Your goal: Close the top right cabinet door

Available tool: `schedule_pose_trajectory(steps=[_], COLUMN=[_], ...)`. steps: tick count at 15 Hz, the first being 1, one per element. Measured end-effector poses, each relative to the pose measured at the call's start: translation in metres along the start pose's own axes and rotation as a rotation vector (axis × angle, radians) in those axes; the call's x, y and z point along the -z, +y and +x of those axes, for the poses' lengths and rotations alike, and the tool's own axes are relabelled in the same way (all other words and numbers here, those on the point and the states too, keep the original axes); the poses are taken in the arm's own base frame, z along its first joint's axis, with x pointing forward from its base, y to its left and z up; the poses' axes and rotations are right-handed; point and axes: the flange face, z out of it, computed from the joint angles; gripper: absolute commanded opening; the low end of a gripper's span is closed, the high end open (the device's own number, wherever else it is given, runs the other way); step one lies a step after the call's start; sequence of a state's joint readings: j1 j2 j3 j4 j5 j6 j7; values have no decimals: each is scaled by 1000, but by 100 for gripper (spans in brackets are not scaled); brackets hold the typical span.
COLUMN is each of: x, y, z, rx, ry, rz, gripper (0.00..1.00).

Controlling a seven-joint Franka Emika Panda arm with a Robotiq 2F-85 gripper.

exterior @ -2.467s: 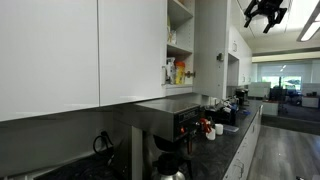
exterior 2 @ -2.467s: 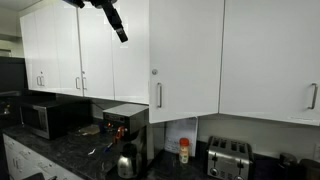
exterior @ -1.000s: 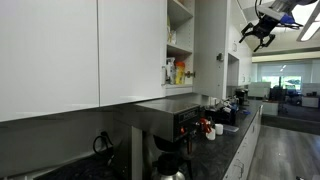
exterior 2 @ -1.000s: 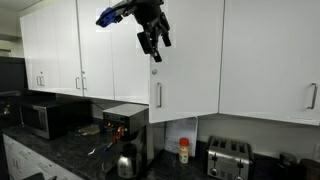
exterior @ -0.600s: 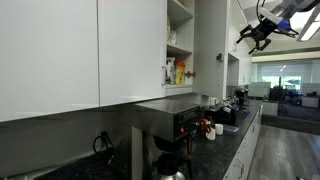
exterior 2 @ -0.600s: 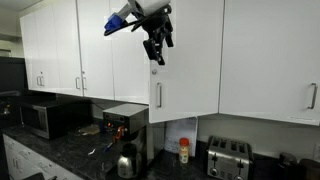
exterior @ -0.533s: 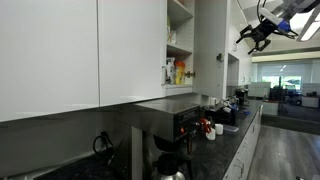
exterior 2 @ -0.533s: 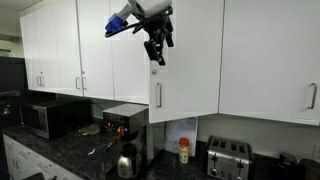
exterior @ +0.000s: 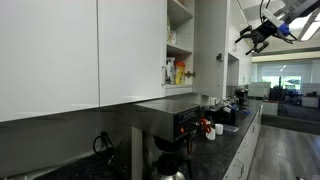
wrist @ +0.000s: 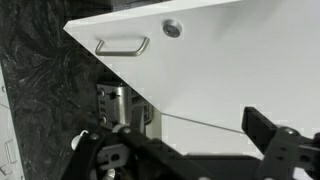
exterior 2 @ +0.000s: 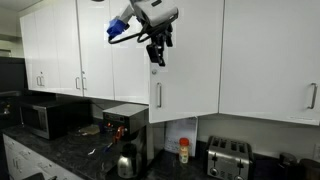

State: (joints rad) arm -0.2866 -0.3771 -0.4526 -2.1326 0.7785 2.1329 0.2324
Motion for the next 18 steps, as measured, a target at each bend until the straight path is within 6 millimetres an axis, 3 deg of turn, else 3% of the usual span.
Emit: schedule_pose_trajectory(steps=[12, 18], x=[1, 6], y=[-1, 3], z=[-1, 13], rx=[1, -89], ry=[-5, -25], rz=[3, 208], gripper=[100, 100])
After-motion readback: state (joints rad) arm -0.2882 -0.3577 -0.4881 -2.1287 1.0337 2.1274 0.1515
